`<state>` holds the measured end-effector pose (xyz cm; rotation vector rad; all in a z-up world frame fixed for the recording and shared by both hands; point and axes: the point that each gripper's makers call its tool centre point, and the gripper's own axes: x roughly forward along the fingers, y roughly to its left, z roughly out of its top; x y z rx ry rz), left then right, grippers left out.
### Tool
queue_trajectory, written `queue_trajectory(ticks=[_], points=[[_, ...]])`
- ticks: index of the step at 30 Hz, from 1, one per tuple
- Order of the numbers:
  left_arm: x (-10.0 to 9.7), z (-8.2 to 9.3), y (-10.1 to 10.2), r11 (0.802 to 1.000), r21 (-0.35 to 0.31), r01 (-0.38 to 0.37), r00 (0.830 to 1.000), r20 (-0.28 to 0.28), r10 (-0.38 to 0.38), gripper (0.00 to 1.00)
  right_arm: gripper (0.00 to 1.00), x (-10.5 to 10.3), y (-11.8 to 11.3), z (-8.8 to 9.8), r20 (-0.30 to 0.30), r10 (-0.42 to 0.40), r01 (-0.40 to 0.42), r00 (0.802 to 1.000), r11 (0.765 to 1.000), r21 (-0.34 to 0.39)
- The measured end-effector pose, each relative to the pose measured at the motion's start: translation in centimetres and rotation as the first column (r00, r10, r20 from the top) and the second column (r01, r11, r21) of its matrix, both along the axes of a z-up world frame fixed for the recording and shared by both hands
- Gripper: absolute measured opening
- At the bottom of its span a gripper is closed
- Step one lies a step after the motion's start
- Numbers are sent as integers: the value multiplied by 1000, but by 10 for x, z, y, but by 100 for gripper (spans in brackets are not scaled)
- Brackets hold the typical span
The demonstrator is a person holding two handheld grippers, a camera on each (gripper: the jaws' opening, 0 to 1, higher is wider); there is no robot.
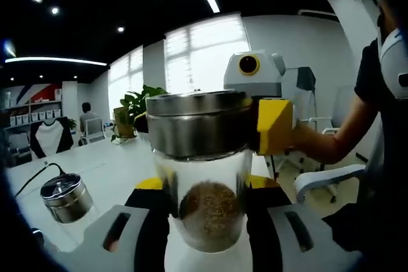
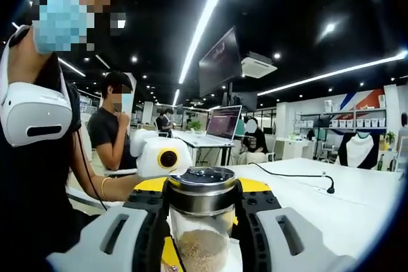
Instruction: Rotate the seasoning bottle until the label or dispensing opening points toward the visible target arrow and the bottle remains upright within the marked orientation range
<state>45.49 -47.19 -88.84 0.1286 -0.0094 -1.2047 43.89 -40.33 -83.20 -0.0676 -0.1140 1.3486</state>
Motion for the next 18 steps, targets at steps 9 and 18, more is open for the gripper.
queue_trajectory(ticks=[9, 18], points=[[20, 5, 5, 978, -62, -199, 980, -17, 198, 47, 39, 10, -2, 4, 18, -96, 96, 995, 995, 19], [38, -7, 13, 933, -48, -356, 934, -39, 355, 47, 39, 25, -4, -9, -33, -264, 266, 964, 963, 50]])
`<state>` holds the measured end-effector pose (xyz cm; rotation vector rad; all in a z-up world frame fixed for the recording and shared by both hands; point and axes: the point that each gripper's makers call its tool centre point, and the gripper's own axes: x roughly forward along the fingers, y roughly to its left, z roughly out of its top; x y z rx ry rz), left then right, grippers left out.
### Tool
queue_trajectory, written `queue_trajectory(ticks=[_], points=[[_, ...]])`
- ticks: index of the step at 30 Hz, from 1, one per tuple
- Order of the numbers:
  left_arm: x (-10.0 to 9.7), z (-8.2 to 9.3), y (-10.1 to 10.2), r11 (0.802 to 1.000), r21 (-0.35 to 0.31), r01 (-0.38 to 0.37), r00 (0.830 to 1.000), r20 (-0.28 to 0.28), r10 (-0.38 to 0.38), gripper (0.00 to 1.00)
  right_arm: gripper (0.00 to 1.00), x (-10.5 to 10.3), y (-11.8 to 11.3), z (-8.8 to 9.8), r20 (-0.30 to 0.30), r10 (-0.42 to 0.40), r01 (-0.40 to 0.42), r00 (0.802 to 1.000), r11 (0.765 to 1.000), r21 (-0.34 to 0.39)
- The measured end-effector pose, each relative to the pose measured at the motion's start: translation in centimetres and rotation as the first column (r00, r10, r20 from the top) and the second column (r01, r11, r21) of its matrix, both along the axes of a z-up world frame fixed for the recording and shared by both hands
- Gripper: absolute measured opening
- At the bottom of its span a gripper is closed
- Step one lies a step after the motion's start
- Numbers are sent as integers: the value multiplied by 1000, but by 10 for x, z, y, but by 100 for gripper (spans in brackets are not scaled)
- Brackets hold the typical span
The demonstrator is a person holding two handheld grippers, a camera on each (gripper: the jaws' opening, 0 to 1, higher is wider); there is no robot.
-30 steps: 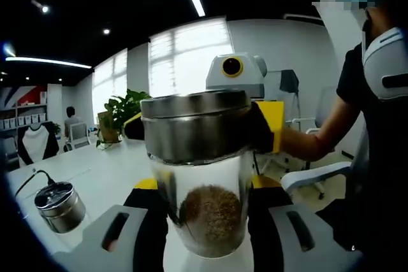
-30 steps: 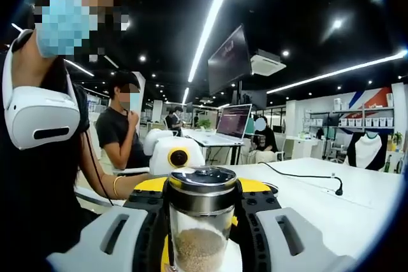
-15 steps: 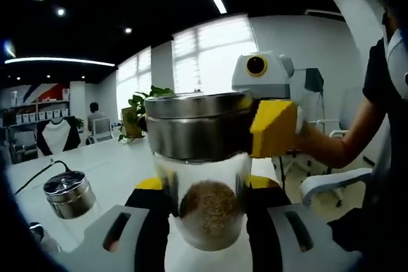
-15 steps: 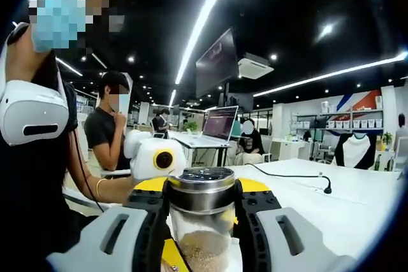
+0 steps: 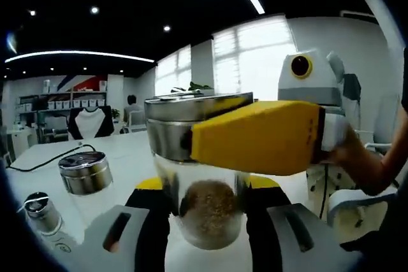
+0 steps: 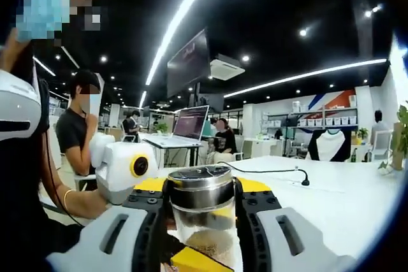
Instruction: Rotate the seasoning bottle until the label or dispensing opening points toward the visible target arrow and the bottle remains upright within the marked orientation range
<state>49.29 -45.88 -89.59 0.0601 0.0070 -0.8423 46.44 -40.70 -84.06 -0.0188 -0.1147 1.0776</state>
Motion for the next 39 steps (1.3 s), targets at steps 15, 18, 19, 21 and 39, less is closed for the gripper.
queue_trajectory(ticks=[15, 18, 19, 21, 39], points=[[14, -14, 2, 978, 39, -203, 979, 9, 203, 47, 39, 16, -12, -13, -55, -263, 264, 963, 965, 13], [12, -18, 4, 970, 51, -237, 971, 15, 237, 47, 39, 16, -12, -18, -41, -320, 319, 946, 947, -38], [11, -19, 4, 969, 49, -241, 971, 13, 240, 47, 39, 16, -11, -19, -37, -340, 339, 940, 940, -39], [10, -20, 4, 967, 49, -250, 968, 15, 250, 47, 39, 15, -11, -21, -36, -361, 359, 932, 933, -35], [15, -22, 20, 941, 36, -336, 942, 30, 336, 47, 38, 29, -10, -36, -124, -512, 518, 850, 855, 28]])
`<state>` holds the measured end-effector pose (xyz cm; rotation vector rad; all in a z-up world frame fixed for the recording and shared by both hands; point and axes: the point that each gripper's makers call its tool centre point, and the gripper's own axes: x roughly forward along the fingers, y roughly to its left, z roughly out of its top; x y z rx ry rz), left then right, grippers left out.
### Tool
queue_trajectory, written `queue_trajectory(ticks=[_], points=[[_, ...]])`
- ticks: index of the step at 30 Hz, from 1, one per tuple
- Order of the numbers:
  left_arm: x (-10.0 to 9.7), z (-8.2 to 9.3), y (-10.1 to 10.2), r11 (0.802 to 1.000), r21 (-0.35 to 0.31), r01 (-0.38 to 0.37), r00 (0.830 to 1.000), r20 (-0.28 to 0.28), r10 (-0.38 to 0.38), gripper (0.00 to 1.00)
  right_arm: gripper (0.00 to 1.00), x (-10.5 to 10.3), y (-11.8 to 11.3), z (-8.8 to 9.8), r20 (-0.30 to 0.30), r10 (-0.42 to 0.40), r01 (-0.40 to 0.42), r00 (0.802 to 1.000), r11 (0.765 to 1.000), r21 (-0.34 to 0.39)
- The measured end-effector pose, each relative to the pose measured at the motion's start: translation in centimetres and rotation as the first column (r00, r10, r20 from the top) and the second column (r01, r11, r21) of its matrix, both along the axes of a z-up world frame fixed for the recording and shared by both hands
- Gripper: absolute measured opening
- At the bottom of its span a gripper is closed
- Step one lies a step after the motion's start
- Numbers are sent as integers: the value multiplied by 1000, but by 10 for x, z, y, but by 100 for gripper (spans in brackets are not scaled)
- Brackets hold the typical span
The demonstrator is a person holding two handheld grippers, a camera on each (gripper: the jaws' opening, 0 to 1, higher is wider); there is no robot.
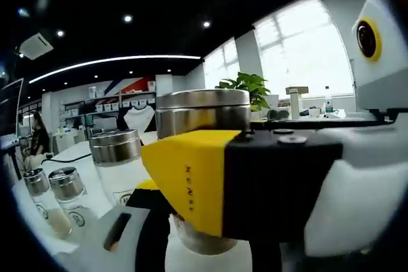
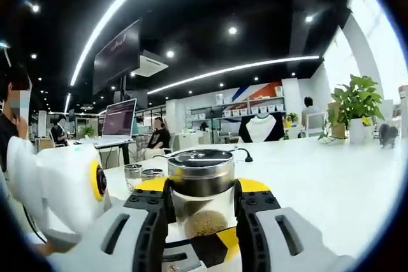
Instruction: Rotate the seasoning bottle until the label or dispensing opening points toward the visible target arrow and the bottle remains upright within the marked orientation range
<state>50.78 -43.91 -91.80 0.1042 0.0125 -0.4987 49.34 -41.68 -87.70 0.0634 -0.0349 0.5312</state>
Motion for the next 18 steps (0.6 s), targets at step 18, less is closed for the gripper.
queue_trajectory(ticks=[18], points=[[0, 3, -1, 1000, -10, -4, 1000, 18, 4, 47, 39, 7, -1, 1, 32, -17, 18, 999, 1000, -8]])
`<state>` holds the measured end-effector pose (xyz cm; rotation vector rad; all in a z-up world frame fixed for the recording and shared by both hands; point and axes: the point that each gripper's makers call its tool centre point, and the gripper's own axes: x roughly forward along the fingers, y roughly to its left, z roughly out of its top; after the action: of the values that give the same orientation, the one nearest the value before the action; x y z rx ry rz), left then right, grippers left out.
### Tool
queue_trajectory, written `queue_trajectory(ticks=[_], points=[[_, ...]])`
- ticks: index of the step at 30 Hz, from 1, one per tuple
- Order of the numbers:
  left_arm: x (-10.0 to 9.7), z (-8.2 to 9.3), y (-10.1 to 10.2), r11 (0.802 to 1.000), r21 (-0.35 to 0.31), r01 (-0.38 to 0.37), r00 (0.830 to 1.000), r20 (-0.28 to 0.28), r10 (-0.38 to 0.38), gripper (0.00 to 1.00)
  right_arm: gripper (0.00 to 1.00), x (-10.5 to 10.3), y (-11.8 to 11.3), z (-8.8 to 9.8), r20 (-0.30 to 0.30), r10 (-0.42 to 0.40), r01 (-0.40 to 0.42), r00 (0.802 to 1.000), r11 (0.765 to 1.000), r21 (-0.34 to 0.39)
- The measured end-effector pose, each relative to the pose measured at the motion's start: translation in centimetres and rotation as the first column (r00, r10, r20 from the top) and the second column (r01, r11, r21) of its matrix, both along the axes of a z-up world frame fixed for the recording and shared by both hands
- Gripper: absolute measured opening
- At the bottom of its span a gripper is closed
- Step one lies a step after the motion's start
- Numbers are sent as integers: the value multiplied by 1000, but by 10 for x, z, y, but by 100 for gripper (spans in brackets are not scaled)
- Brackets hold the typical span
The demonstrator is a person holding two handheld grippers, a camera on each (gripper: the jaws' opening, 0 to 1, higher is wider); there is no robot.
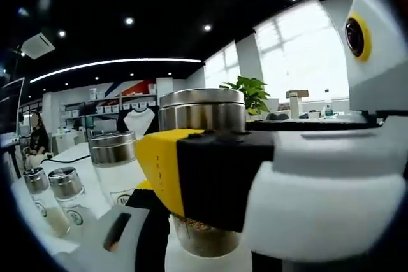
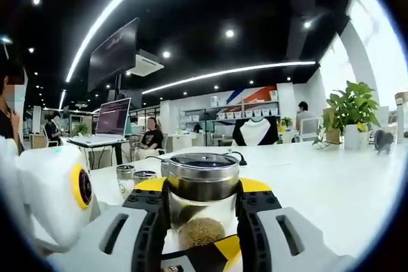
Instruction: Rotate the seasoning bottle until the label or dispensing opening points toward the visible target arrow and the bottle remains upright within the marked orientation range
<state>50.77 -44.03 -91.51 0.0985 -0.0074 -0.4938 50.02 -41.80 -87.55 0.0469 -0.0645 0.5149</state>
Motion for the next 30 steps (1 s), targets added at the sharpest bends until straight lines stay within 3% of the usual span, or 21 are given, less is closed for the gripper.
queue_trajectory(ticks=[10, 12, 14, 16, 21, 24, 30], points=[[-2, 7, 3, 999, 28, 36, 999, 14, -36, 46, 39, -2, 3, 11, 39, 147, -150, 988, 986, 71], [-3, 9, 4, 996, 69, 56, 998, 31, -58, 46, 39, -5, 5, 14, 75, 205, -211, 976, 974, 79], [-5, 7, 3, 984, 149, 99, 994, 32, -105, 46, 39, -4, 3, 13, 64, 233, -238, 970, 967, 91], [-5, 8, 2, 983, 150, 109, 993, 27, -115, 46, 39, -5, 3, 13, 65, 251, -256, 966, 962, 93], [-9, 11, 4, 979, 123, 160, 986, 19, -164, 45, 39, -8, 5, 18, 106, 339, -345, 935, 937, 49], [-12, 12, 1, 970, 110, 217, 975, 30, -222, 45, 39, -10, 7, 19, 115, 390, -390, 913, 920, -27], [-16, 12, 4, 959, 100, 265, 964, 11, -267, 44, 39, -12, 10, 19, 98, 512, -509, 854, 859, -57]])
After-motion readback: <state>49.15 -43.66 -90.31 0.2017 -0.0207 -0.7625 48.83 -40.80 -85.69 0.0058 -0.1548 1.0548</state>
